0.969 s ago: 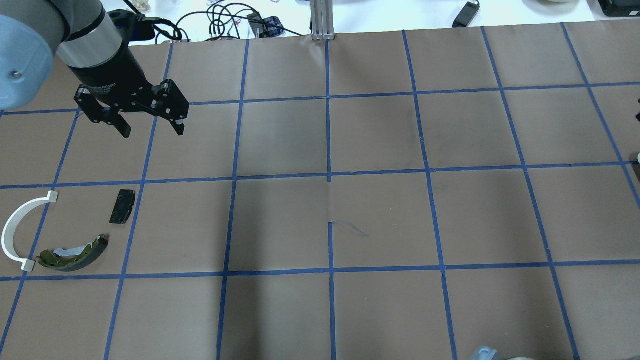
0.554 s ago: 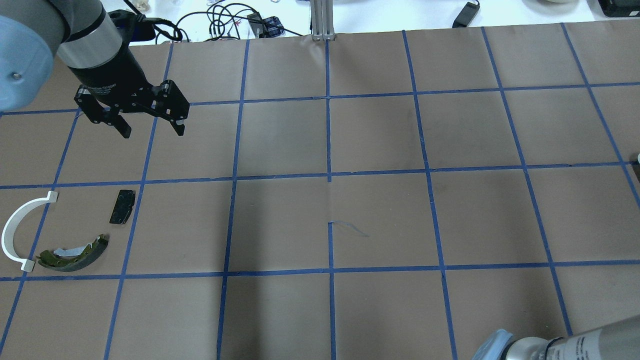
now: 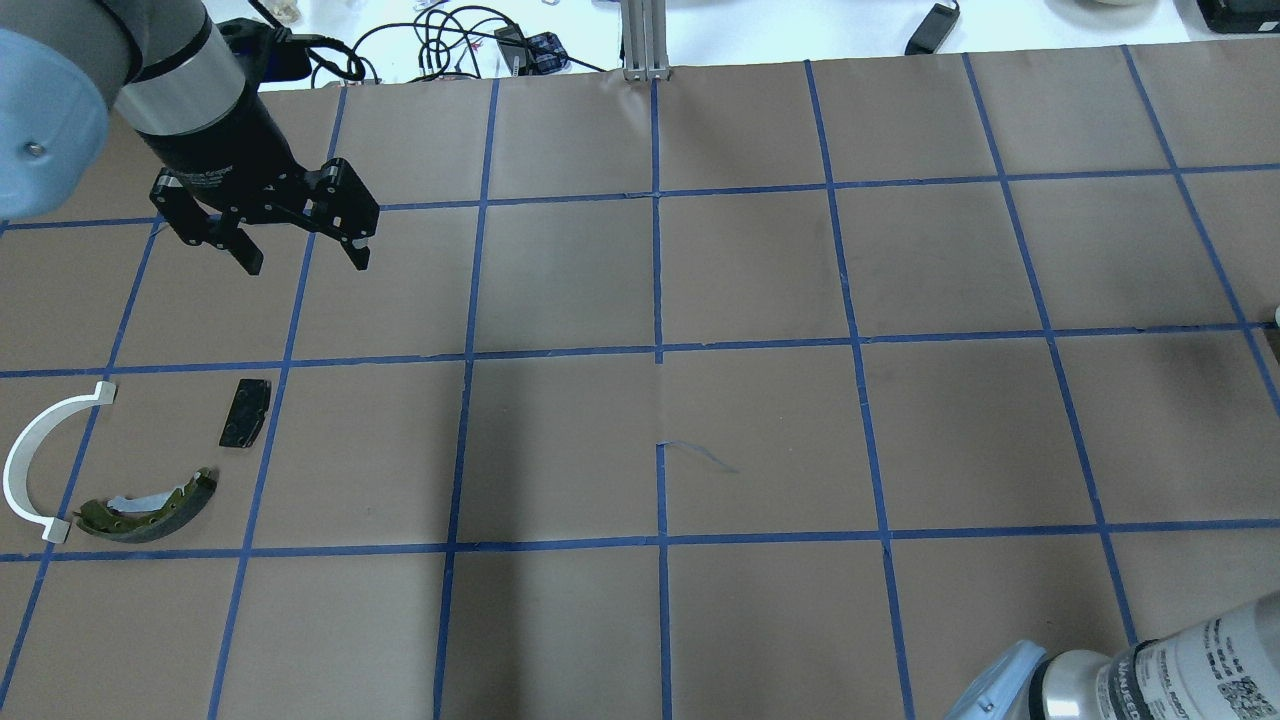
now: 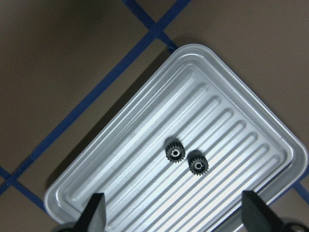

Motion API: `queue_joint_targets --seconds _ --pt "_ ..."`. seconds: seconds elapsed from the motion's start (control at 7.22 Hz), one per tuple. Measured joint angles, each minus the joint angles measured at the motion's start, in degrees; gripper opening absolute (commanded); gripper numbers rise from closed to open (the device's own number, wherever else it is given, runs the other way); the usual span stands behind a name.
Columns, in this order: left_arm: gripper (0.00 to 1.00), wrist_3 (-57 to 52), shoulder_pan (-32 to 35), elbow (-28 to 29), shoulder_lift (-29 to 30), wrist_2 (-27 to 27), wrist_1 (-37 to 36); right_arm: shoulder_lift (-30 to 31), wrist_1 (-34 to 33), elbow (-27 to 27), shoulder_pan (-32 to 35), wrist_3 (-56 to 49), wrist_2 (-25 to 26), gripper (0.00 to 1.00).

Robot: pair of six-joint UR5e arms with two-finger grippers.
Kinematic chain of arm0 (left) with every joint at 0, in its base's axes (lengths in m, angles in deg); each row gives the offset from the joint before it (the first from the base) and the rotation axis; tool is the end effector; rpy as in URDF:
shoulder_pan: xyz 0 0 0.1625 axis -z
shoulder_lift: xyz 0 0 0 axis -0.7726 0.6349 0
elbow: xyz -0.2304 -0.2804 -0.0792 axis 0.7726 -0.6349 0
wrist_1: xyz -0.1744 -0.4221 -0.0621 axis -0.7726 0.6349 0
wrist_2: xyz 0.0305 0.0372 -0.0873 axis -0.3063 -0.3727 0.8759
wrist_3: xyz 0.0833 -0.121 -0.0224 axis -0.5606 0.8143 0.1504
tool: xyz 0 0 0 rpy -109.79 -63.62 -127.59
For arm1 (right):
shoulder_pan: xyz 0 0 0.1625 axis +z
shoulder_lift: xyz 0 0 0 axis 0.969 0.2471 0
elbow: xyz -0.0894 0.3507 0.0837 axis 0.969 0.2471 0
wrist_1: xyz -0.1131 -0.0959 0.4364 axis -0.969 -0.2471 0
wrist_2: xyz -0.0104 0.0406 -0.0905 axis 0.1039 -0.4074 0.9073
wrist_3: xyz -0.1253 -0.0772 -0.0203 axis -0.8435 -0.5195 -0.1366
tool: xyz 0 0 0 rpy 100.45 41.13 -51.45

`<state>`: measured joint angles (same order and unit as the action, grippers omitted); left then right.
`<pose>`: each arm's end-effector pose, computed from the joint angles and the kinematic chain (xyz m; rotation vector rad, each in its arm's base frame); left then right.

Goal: Place bearing gear from tray to pile

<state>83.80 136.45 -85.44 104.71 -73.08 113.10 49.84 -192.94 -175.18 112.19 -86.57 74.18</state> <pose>-0.0903 -0.5525 0.3620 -0.0135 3.1226 0.1223 -0.4634 -0.4985 0.1497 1.3280 -2.7880 -0.0707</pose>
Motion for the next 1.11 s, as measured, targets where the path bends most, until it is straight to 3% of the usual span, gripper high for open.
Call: queue_joint_targets --seconds 0.42,0.83,1.11 --pt "1.0 0.0 0.01 -0.01 0.0 -0.01 -0.02 -4.12 -5.0 -0.1 -1.43 -20.25 -3.97 0.97" --pt "1.0 0.0 0.08 -0.02 -0.08 0.02 -0.08 -7.48 -9.21 -0.26 -1.94 -34.34 -4.19 0.94" --pt "1.0 0.0 0.09 0.0 0.02 0.02 -0.23 -8.1 -9.87 -0.47 -2.79 -36.51 -4.02 0.77"
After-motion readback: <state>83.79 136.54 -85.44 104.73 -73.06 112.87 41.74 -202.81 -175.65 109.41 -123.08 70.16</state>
